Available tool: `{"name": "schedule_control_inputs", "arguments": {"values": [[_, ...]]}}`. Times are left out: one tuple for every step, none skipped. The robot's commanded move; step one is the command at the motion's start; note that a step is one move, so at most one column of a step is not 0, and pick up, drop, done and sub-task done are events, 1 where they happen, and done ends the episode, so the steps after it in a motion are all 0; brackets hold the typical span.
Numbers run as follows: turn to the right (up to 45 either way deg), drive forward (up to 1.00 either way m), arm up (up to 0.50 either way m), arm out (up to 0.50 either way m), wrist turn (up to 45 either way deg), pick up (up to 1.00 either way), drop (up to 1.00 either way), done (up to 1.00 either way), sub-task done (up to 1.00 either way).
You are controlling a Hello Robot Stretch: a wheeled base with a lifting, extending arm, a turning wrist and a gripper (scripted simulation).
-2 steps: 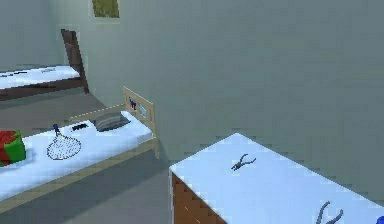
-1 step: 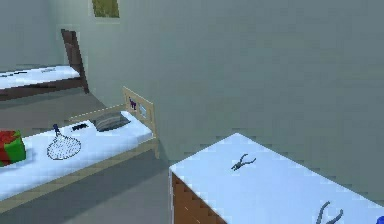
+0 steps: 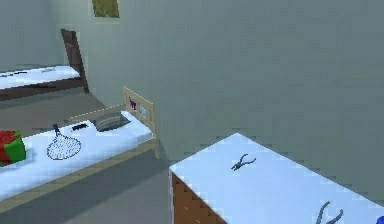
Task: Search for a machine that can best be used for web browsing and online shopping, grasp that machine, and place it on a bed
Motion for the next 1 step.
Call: {"name": "schedule_control_inputs", "arguments": {"values": [[0.0, 0.00, 0.18, 0.00, 0.0, 0.00, 0.00, 0.00, 0.00]]}}
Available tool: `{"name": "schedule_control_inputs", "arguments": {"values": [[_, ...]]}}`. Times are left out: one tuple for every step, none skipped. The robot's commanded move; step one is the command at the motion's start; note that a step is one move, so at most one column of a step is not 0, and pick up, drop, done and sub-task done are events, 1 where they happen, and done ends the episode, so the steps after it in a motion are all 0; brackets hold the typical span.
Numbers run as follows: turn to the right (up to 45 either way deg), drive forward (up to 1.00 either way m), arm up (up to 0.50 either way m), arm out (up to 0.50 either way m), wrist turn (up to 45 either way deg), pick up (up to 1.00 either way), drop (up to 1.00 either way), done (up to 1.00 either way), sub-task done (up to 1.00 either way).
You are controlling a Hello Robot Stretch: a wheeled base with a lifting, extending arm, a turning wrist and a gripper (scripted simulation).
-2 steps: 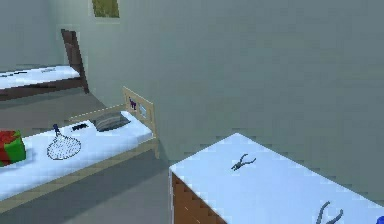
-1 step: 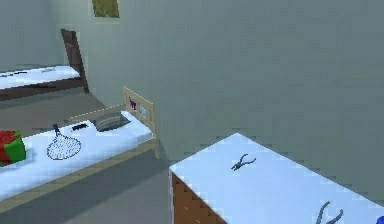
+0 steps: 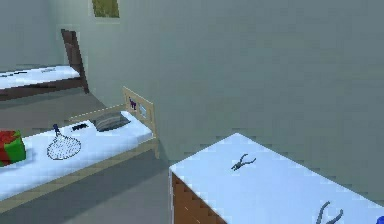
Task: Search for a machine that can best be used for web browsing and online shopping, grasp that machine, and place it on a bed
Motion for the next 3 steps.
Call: {"name": "schedule_control_inputs", "arguments": {"values": [[0.0, 0.00, 0.00, 0.00, -45.0, 0.00, 0.00, 0.00, 0.00], [0.0, 0.00, 0.00, 0.00, -45.0, 0.00, 0.00, 0.00, 0.00], [0.0, 0.00, 0.00, 0.00, -18.0, 0.00, 0.00, 0.00, 0.00]]}}
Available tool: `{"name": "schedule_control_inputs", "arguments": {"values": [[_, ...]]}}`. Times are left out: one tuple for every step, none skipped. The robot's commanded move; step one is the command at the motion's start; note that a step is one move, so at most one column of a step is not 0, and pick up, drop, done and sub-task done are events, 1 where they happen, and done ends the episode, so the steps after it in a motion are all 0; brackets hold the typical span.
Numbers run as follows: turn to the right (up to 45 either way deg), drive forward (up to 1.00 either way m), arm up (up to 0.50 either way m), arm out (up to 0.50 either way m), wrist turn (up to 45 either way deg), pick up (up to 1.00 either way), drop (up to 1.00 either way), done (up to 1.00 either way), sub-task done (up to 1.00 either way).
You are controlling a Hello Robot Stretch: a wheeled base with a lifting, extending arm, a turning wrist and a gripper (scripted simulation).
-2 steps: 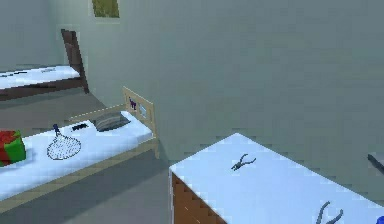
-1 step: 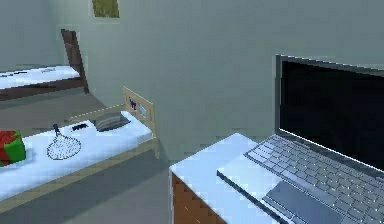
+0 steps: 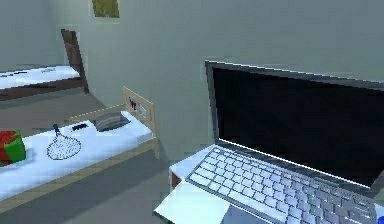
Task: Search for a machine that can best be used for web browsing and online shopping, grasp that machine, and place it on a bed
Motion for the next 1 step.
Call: {"name": "schedule_control_inputs", "arguments": {"values": [[0.0, 0.00, 0.00, -0.18, 0.0, 0.00, 0.00, 0.00, 0.00]]}}
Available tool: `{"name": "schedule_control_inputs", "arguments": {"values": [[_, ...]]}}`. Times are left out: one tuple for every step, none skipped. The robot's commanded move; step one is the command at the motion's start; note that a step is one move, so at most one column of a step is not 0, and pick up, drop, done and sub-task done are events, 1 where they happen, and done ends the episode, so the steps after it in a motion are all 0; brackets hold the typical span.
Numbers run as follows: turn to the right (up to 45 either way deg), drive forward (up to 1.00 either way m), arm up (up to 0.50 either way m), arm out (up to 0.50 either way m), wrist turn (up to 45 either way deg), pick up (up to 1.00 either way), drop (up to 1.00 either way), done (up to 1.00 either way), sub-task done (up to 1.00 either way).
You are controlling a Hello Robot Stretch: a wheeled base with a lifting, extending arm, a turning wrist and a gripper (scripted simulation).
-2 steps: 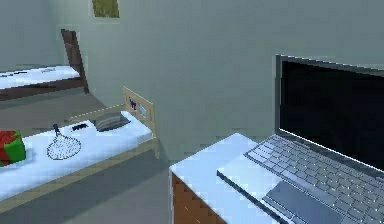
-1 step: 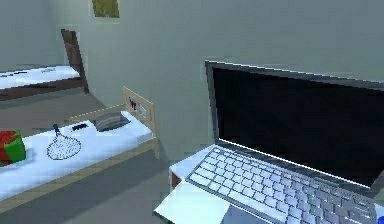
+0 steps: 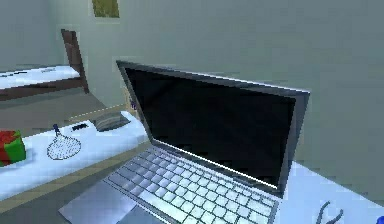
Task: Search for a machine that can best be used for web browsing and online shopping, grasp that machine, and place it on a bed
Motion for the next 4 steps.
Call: {"name": "schedule_control_inputs", "arguments": {"values": [[-45.0, 0.00, 0.00, 0.00, 0.0, 0.00, 0.00, 0.00, 0.00], [-45.0, 0.00, 0.00, 0.00, 0.0, 0.00, 0.00, 0.00, 0.00], [-30.0, 0.00, 0.00, 0.00, 0.0, 0.00, 0.00, 0.00, 0.00], [0.0, 0.05, 0.00, 0.00, 0.0, 0.00, 0.00, 0.00, 0.00]]}}
